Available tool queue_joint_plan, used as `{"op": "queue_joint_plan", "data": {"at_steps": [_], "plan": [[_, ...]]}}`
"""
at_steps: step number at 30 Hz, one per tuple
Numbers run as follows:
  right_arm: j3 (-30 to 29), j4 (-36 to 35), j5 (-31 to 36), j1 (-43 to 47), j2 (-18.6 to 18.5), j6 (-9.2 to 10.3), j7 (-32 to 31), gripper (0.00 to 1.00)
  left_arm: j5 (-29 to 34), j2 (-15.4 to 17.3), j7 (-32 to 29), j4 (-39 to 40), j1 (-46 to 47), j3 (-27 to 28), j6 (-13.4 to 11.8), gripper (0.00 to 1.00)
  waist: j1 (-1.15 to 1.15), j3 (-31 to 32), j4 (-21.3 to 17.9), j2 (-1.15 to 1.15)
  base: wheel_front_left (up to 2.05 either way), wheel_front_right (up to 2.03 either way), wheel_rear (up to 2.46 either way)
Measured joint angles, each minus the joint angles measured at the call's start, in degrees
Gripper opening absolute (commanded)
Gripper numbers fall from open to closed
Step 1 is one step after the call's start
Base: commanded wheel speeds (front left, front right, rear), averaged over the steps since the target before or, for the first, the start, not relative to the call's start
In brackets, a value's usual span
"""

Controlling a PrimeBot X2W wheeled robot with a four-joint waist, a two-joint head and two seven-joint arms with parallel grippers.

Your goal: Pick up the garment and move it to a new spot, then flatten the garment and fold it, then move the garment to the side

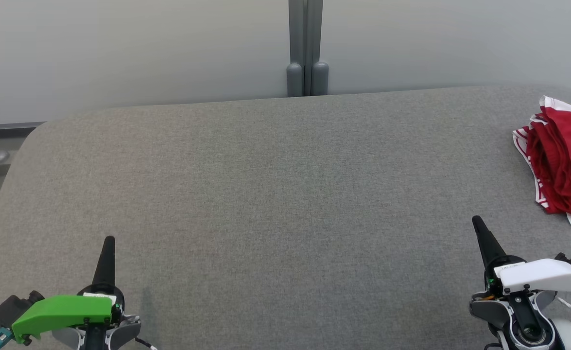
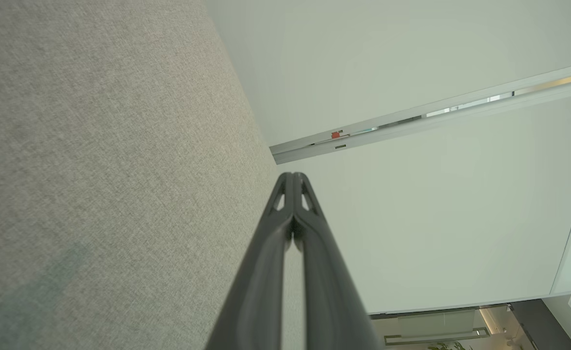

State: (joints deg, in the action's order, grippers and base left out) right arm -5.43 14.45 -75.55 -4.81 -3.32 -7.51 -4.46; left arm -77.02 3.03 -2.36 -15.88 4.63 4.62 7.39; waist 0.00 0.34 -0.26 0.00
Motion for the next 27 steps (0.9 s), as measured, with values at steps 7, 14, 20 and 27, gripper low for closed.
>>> {"op": "queue_joint_plan", "data": {"at_steps": [7,14,20,27], "plan": [[-0.2,0.0,-3.3,-0.2,0.1,0.00,-0.4,0.00,-3.1,0.0,-0.7,0.4,0.2,0.4,0.0,0.00,0.00,-0.1,0.0,0.00,0.00,0.00,0.00],[-0.5,-0.1,-6.5,-0.3,0.2,0.00,-0.8,0.00,-5.9,-0.1,-1.7,0.7,0.6,0.8,0.0,0.00,0.00,-0.2,0.1,0.00,0.00,0.00,0.00],[-0.6,-0.1,-9.1,-0.5,0.3,0.00,-1.1,0.00,-8.4,-0.1,-2.3,1.0,0.7,1.0,0.0,0.00,0.00,-0.3,0.1,0.00,0.00,0.00,0.00],[-0.8,-0.2,-11.9,-0.7,0.3,0.00,-1.5,0.00,-10.8,-0.1,-3.1,1.2,0.8,1.3,0.0,0.00,0.00,-0.4,0.2,0.00,0.00,0.00,0.00]]}}
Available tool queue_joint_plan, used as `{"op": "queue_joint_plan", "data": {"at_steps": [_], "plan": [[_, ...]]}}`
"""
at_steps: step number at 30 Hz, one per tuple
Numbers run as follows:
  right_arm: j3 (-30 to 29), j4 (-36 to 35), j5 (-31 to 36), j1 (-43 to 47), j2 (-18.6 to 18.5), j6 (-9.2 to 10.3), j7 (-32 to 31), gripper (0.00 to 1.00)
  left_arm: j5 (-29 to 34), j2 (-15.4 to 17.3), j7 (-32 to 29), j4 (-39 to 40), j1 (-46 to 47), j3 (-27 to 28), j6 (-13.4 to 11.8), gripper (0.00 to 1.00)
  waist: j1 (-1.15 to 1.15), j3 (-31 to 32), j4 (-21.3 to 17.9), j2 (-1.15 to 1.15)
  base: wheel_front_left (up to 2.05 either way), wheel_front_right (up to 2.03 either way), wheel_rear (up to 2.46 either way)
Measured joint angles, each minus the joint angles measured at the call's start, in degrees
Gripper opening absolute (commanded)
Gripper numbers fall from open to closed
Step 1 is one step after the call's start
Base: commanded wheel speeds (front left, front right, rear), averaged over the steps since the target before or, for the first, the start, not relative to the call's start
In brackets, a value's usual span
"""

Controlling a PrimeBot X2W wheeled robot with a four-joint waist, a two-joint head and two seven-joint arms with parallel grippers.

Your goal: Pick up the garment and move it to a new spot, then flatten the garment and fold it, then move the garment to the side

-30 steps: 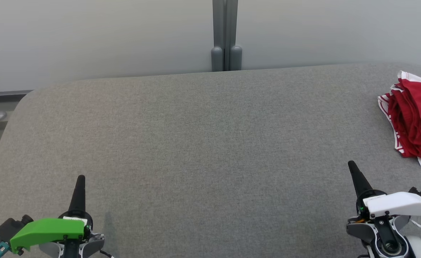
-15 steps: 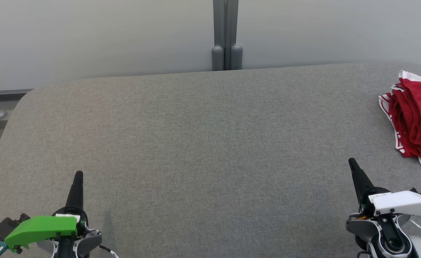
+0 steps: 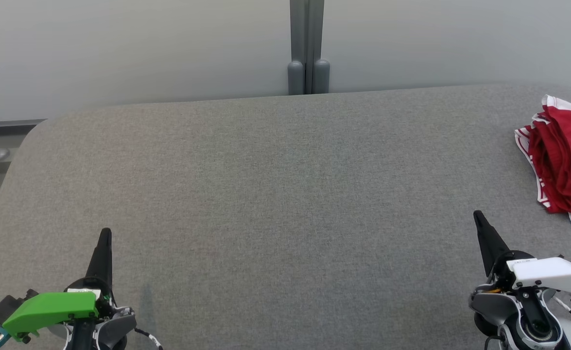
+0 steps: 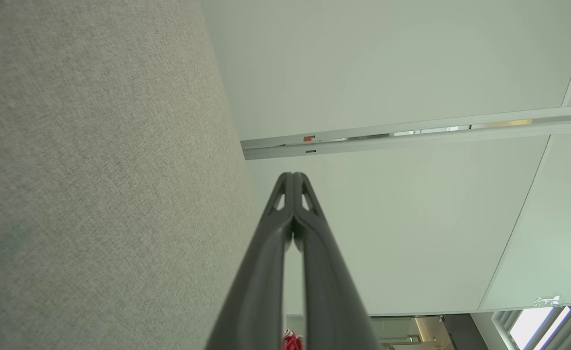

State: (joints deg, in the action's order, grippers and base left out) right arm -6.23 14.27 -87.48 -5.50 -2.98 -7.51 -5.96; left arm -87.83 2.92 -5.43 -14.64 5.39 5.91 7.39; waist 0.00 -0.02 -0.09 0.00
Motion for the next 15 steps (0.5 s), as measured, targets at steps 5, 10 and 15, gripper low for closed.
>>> {"op": "queue_joint_plan", "data": {"at_steps": [5,10,15], "plan": [[-0.1,0.0,-1.9,-0.2,0.1,0.01,-0.1,0.00,-1.9,0.0,-0.5,0.2,0.1,0.2,0.0,0.00,0.00,-0.1,0.0,0.00,0.00,0.00,0.00],[-0.2,-0.1,-3.8,-0.5,0.1,0.01,-0.4,0.00,-3.4,0.0,-1.0,0.4,0.3,0.5,0.0,0.00,0.00,-0.1,0.1,0.00,0.00,0.00,0.00],[-0.3,-0.1,-4.7,-0.5,0.1,0.02,-0.5,0.00,-4.5,-0.1,-1.1,0.6,0.3,0.6,0.0,0.00,0.00,-0.2,0.1,0.00,0.00,0.00,0.00]]}}
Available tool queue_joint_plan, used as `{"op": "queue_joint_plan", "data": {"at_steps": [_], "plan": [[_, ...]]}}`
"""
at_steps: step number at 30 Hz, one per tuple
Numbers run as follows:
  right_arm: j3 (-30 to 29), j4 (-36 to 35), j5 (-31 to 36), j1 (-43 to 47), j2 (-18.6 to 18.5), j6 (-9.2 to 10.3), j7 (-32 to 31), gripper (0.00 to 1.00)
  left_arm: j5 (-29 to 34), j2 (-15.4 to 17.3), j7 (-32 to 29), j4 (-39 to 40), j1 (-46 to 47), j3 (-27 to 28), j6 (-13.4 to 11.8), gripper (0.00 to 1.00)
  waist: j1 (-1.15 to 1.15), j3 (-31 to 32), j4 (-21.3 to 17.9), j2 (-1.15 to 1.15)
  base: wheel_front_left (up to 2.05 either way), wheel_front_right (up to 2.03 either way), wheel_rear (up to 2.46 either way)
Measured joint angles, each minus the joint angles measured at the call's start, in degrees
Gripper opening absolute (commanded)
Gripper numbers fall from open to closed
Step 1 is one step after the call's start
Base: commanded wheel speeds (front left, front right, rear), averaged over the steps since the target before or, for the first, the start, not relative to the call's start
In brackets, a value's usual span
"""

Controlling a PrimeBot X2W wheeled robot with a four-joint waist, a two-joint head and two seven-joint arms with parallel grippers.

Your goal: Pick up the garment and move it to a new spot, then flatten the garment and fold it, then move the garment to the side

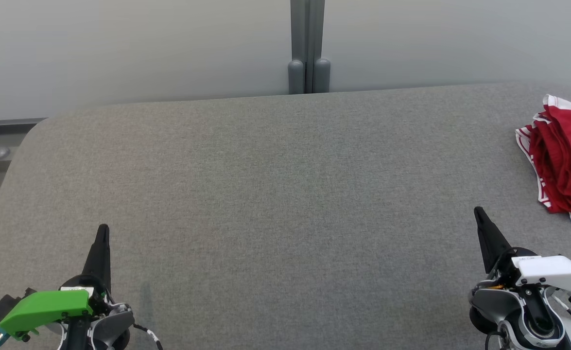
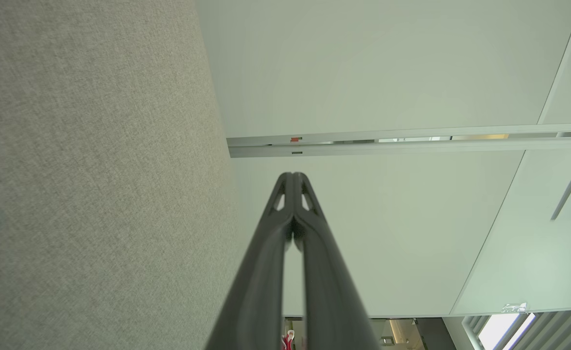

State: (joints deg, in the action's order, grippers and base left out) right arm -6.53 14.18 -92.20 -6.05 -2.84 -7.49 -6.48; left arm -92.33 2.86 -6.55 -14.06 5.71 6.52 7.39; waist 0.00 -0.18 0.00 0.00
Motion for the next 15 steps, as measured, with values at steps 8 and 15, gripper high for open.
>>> {"op": "queue_joint_plan", "data": {"at_steps": [8,15], "plan": [[0.0,0.0,0.0,0.0,0.0,0.00,0.0,0.00,0.0,0.0,0.0,0.0,0.1,0.0,0.0,0.00,0.00,0.0,0.0,0.00,0.00,0.00,0.00],[0.0,0.0,0.0,0.0,0.0,0.00,0.0,0.00,0.0,0.0,0.0,0.0,0.1,0.0,0.0,0.00,0.00,0.0,0.0,0.00,0.00,0.00,0.00]]}}
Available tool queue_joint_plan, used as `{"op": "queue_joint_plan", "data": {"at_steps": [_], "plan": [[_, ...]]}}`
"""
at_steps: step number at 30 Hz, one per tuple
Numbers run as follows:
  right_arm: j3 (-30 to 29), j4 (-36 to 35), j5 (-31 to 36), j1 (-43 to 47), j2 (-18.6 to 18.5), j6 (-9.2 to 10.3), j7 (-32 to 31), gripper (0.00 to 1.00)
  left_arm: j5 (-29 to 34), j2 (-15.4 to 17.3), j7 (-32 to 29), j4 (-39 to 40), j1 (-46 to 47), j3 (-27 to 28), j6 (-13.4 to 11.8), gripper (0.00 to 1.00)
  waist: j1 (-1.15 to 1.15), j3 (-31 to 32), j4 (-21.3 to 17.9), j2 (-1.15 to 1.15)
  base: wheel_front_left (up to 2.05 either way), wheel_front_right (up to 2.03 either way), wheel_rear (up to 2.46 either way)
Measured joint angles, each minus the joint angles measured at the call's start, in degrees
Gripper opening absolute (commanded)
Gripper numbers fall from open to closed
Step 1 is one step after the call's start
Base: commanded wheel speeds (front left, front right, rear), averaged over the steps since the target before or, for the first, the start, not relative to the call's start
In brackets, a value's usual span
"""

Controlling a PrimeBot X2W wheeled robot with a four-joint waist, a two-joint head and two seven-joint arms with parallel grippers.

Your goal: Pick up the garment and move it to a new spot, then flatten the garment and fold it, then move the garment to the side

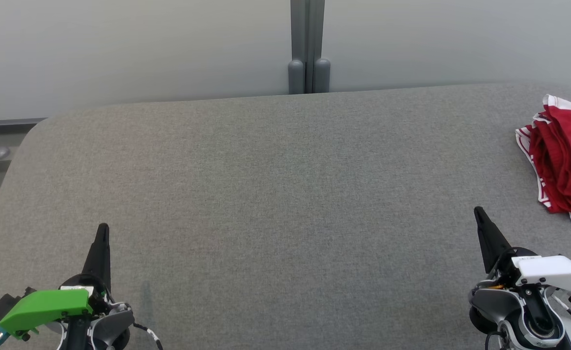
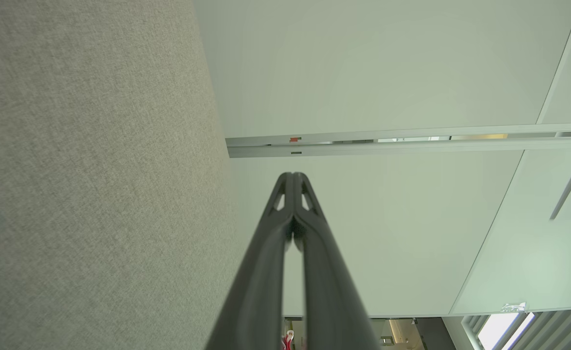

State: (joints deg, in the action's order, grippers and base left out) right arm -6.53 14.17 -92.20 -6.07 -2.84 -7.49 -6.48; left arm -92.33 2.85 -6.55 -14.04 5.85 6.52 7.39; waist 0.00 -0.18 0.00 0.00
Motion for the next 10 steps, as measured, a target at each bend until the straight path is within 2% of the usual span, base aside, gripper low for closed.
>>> {"op": "queue_joint_plan", "data": {"at_steps": [10], "plan": [[0.0,0.0,0.0,0.0,0.0,0.00,0.0,0.00,0.0,0.0,0.0,0.0,0.0,0.0,0.0,0.00,0.00,0.0,0.0,0.00,0.00,0.00,0.00]]}}
